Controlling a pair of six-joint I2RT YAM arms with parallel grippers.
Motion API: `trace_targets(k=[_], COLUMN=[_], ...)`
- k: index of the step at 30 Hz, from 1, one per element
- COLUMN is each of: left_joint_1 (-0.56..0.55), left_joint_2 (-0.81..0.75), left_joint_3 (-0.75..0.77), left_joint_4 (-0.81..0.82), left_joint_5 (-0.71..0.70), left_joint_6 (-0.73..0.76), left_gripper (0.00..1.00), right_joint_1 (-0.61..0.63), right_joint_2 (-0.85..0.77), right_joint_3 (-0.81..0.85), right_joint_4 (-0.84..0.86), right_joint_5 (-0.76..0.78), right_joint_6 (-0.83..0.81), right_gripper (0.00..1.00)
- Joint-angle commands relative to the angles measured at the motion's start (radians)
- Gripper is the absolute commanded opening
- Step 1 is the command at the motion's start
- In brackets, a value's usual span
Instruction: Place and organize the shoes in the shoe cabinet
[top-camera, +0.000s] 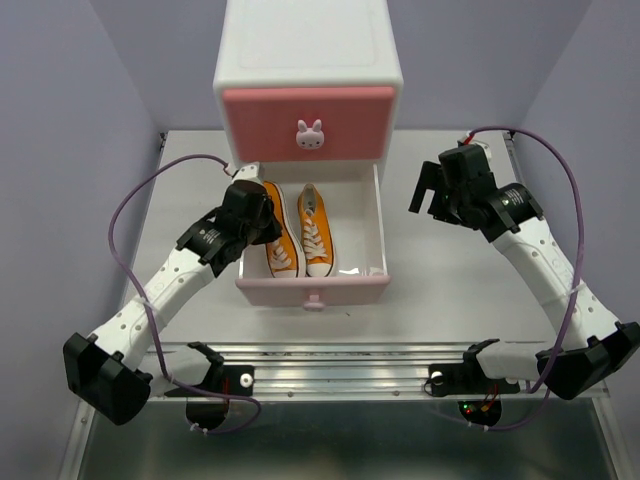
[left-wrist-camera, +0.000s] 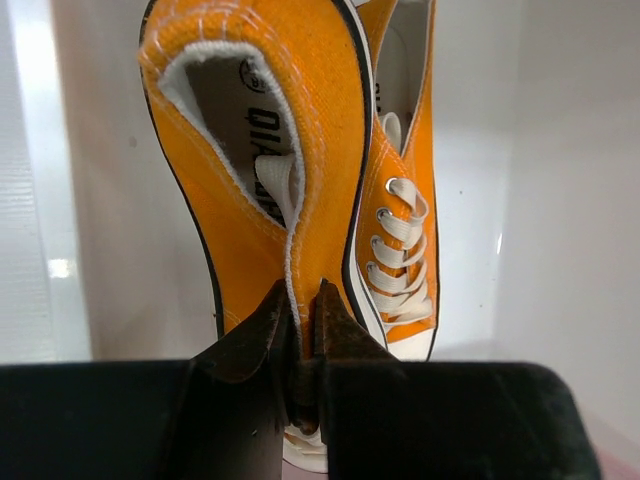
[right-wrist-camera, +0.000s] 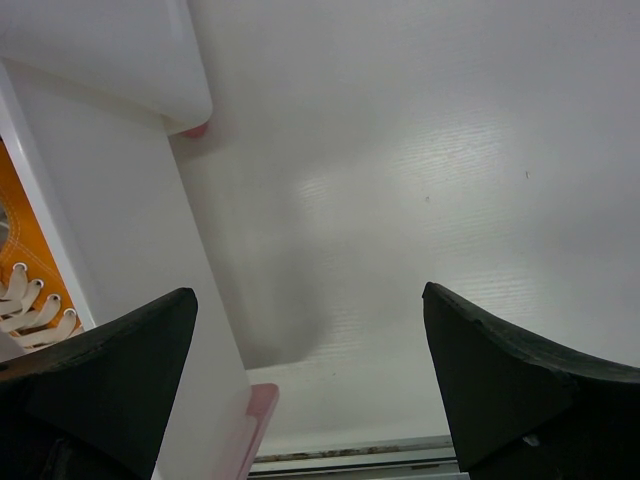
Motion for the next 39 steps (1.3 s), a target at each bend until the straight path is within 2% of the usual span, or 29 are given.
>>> trace_targets(k=[1, 9, 15, 23, 31, 39], left_joint_1=[-0.005, -0.005, -0.007, -0.002, -0.002, -0.002], left_joint_2=[0.016, 0.085, 0.217, 0.300, 0.337, 0.287], left_joint_3=[0.034, 0.043, 0.106, 0.140, 0.260, 0.252], left_joint_4=[0.057, 0.121, 0.149, 0.163, 0.024, -0.047], left_joint_5=[-0.015, -0.018, -0.044, -0.125, -0.198, -0.110], left_joint_6=[0.023, 0.066, 0.124, 0.088, 0.080, 0.175], left_gripper=[0.00, 0.00, 0.00, 0.00, 0.00, 0.00], right_joint_1=[-0.006, -0.006, -0.006, -0.006, -0.006, -0.006], right_joint_2=[-0.023, -0.023, 0.003, 0.020, 0.009, -0.014], right_joint_3=[-0.003, -0.015, -0.007, 0.011, 0.005, -0.020], right_joint_4=[0.009, 0.015, 0.061, 0.073, 0.075, 0.076], right_joint_5=[0.011, 0.026, 0.031, 0.045, 0.054, 0.068], right_joint_6=[-0.016, -0.011, -0.017, -0.026, -0.014, 0.010], right_gripper=[1.00, 1.00, 1.00, 1.00, 1.00, 1.00])
